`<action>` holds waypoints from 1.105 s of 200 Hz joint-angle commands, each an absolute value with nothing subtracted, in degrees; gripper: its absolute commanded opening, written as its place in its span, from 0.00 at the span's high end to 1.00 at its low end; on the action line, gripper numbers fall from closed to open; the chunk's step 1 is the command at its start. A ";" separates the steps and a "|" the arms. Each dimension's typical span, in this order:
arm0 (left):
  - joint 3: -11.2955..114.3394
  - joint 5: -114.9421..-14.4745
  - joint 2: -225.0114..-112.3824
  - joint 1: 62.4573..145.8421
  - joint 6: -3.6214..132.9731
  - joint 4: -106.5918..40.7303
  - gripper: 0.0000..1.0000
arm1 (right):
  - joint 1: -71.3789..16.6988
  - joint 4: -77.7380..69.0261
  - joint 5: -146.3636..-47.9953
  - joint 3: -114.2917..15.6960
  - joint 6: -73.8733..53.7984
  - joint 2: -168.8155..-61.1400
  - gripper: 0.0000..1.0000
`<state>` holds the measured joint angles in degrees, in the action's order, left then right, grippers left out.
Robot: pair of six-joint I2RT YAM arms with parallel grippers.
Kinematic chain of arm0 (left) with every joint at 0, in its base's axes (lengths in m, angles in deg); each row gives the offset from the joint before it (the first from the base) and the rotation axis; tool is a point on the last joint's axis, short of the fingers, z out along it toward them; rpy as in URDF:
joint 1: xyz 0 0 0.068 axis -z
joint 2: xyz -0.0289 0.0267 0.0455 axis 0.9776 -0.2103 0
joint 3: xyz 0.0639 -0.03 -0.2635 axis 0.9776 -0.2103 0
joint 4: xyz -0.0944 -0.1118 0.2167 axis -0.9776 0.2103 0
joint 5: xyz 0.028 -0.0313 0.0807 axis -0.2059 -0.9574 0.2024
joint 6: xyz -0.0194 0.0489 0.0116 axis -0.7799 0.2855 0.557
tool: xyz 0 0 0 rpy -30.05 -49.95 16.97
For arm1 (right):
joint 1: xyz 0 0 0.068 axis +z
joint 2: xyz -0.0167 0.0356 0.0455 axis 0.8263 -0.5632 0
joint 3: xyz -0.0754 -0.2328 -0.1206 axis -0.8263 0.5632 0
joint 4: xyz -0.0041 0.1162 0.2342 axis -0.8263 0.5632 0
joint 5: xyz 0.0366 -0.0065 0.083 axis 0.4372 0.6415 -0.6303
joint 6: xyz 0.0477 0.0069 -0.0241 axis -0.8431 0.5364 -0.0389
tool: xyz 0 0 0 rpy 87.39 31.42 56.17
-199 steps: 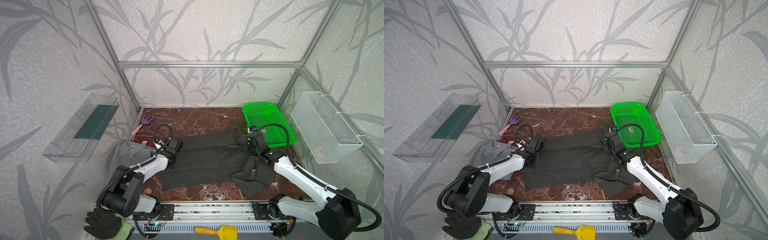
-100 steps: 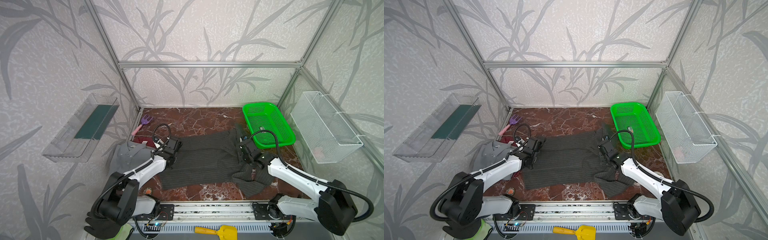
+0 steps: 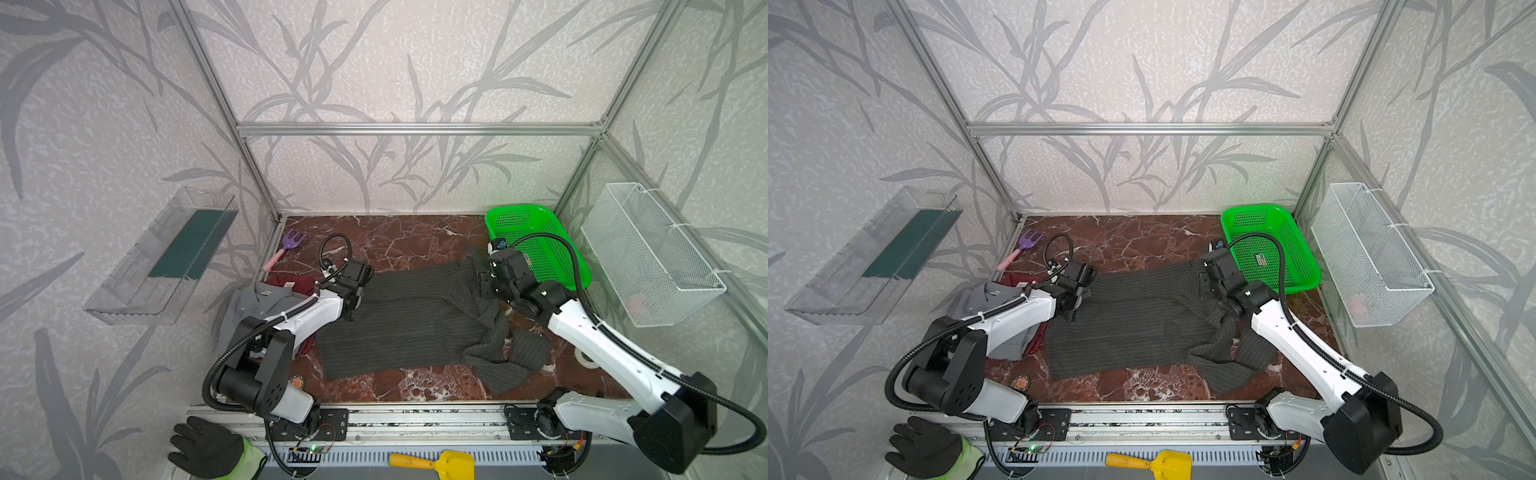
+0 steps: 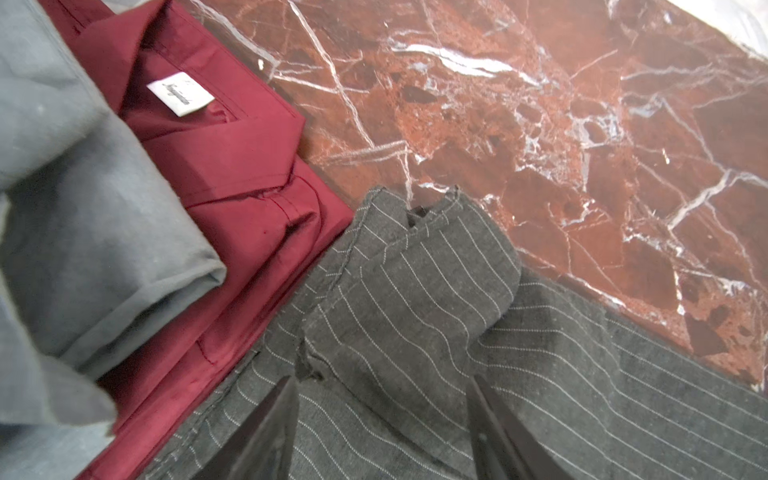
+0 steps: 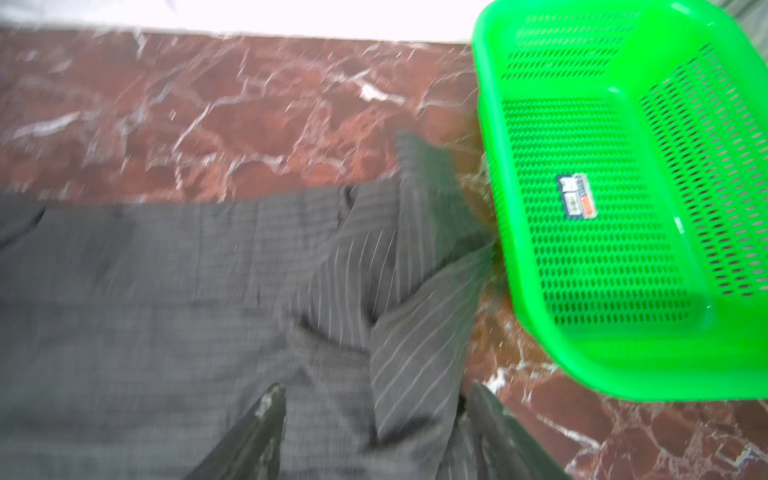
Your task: Fold and stack the long sleeve shirts
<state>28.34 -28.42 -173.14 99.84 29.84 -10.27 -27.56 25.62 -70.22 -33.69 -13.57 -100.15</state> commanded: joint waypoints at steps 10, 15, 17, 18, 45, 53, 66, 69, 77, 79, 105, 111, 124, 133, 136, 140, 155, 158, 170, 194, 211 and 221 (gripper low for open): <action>27.76 -30.45 -174.88 100.00 31.31 -9.35 0.35 | -32.50 24.57 -71.82 -35.85 -16.02 -111.30 0.33; 27.40 -30.74 -174.88 100.01 31.27 -9.53 0.35 | -32.89 24.44 -71.71 -36.12 -16.38 -112.54 0.34; 27.29 -30.86 -174.84 100.01 31.32 -9.70 0.35 | -32.99 24.33 -71.65 -36.11 -16.45 -113.12 0.34; 27.22 -30.88 -174.86 100.01 31.34 -9.76 0.35 | -33.02 24.21 -71.61 -36.16 -16.48 -113.39 0.34; 25.86 -31.95 -175.51 100.01 31.71 -10.86 0.35 | -33.66 21.46 -71.11 -38.01 -16.25 -119.32 0.38; 25.69 -32.08 -175.79 100.01 31.71 -11.00 0.35 | -33.66 20.90 -71.39 -39.07 -15.95 -120.90 0.40; 25.34 -32.57 -176.16 100.02 31.74 -11.54 0.35 | -33.73 19.37 -70.63 -40.87 -15.70 -123.82 0.43; 25.35 -32.65 -176.20 100.06 31.73 -11.52 0.35 | -33.81 19.44 -70.50 -41.58 -15.71 -124.48 0.44; 25.25 -32.75 -176.29 100.10 31.72 -11.53 0.35 | -33.97 19.56 -70.54 -43.27 -15.27 -126.73 0.45; 25.25 -32.75 -176.25 100.10 31.72 -11.56 0.35 | -33.94 19.49 -70.39 -43.57 -15.17 -127.17 0.46; 24.61 -32.44 -176.05 100.10 32.06 -12.13 0.35 | -34.04 17.25 -69.28 -47.76 -14.05 -131.92 0.46; 24.60 -32.52 -176.12 100.10 32.06 -12.21 0.35 | -34.12 17.49 -68.87 -49.24 -13.97 -133.23 0.46; 24.73 -32.78 -176.38 100.18 32.09 -12.24 0.35 | -34.10 19.46 -67.57 -53.31 -13.35 -136.54 0.46; 24.76 -32.84 -176.60 100.14 32.02 -12.27 0.35 | -34.10 22.13 -66.38 -56.76 -13.52 -138.74 0.46; 24.77 -32.86 -176.59 100.18 31.98 -12.29 0.35 | -34.12 22.78 -66.31 -57.58 -13.52 -139.42 0.46; 24.64 -32.94 -176.66 100.16 31.98 -12.31 0.35 | -34.10 23.31 -66.30 -58.99 -13.45 -140.26 0.46; 24.58 -33.06 -176.97 100.23 31.98 -12.79 0.35 | -34.10 23.82 -66.30 -62.47 -12.90 -143.31 0.47; 24.56 -33.17 -177.06 100.27 31.98 -12.80 0.35 | -34.12 24.05 -66.15 -63.22 -12.76 -143.95 0.47; 24.86 -33.43 -177.43 100.27 32.04 -12.80 0.35 | -34.10 25.86 -64.99 -66.27 -12.71 -146.28 0.49; 24.87 -33.47 -177.52 100.27 32.30 -12.80 0.35 | -34.19 28.01 -62.71 -69.93 -11.93 -149.36 0.51; 24.76 -33.50 -177.51 100.26 32.33 -12.98 0.36 | -34.53 27.90 -61.94 -70.83 -11.31 -150.48 0.51; 24.78 -33.68 -177.52 100.32 32.34 -13.13 0.36 | -34.84 28.70 -61.45 -71.92 -11.19 -151.21 0.51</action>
